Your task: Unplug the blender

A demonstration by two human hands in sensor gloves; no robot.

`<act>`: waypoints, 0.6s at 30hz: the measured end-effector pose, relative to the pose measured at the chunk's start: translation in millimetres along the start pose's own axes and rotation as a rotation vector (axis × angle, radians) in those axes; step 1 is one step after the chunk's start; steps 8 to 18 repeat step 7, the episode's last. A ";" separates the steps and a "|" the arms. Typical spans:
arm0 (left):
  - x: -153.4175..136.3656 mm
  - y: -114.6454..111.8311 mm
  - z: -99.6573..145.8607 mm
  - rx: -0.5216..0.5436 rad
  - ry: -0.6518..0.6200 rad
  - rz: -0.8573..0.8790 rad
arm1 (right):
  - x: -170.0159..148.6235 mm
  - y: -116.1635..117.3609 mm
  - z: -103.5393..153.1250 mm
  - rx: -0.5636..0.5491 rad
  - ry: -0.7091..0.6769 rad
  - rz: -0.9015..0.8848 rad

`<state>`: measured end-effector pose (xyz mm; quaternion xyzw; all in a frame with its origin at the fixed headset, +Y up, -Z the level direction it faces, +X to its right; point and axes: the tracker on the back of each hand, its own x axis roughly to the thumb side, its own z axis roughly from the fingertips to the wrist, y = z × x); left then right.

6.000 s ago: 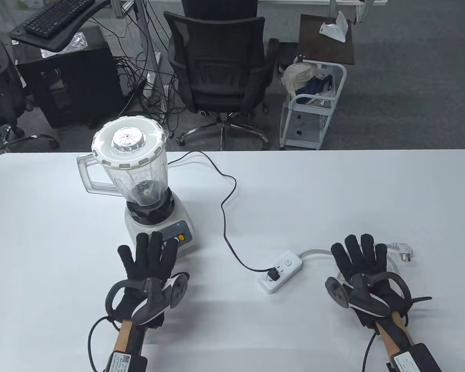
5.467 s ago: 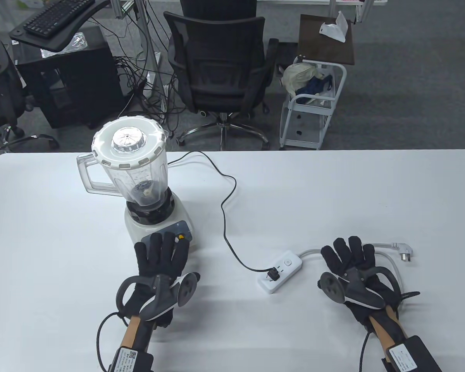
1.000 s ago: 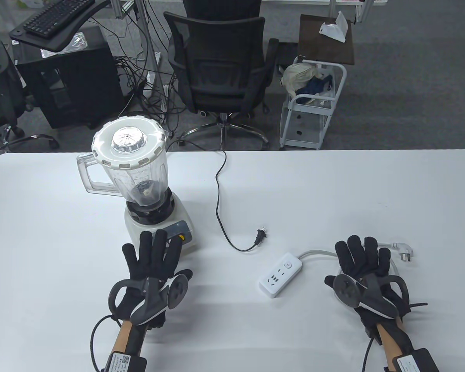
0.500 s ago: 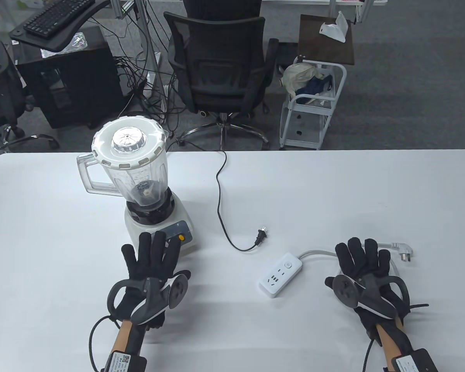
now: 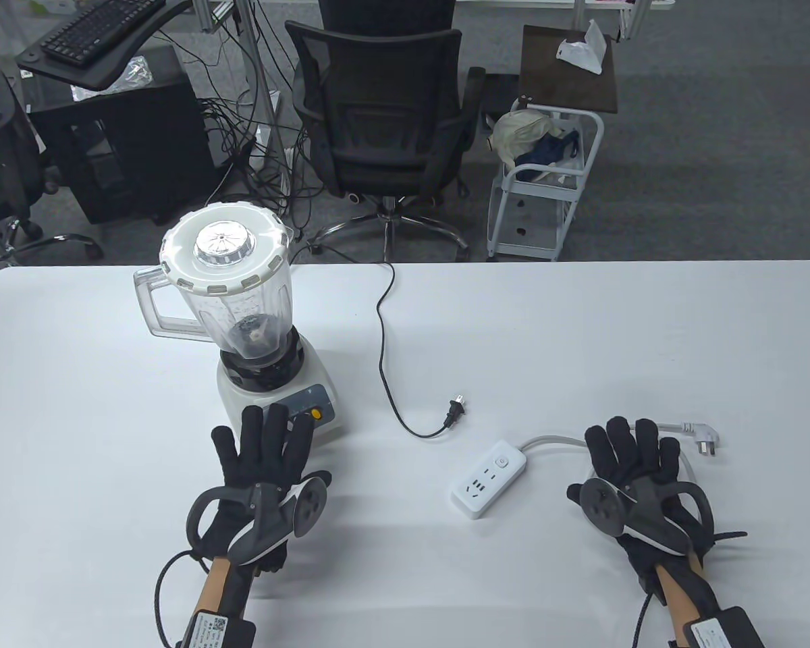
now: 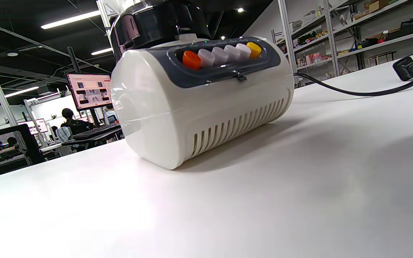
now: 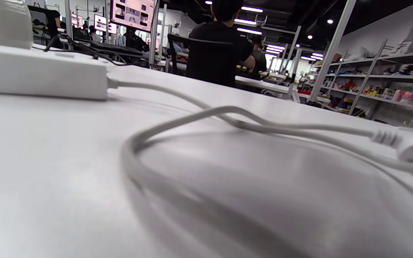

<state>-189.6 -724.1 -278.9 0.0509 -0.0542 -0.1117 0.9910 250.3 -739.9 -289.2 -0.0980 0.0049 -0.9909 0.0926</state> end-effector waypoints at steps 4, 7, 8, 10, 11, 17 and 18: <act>-0.2 -0.2 -0.3 -0.001 0.000 0.000 | 0.0 0.3 0.1 0.003 -0.001 0.000; -0.5 -0.5 -0.3 -0.002 0.002 0.002 | 0.0 0.5 0.1 0.006 -0.002 0.002; -0.5 -0.5 -0.3 -0.002 0.002 0.002 | 0.0 0.5 0.1 0.006 -0.002 0.002; -0.5 -0.5 -0.3 -0.002 0.002 0.002 | 0.0 0.5 0.1 0.006 -0.002 0.002; -0.5 -0.5 -0.3 -0.002 0.002 0.002 | 0.0 0.5 0.1 0.006 -0.002 0.002; -0.5 -0.5 -0.3 -0.002 0.002 0.002 | 0.0 0.5 0.1 0.006 -0.002 0.002; -0.5 -0.5 -0.3 -0.002 0.002 0.002 | 0.0 0.5 0.1 0.006 -0.002 0.002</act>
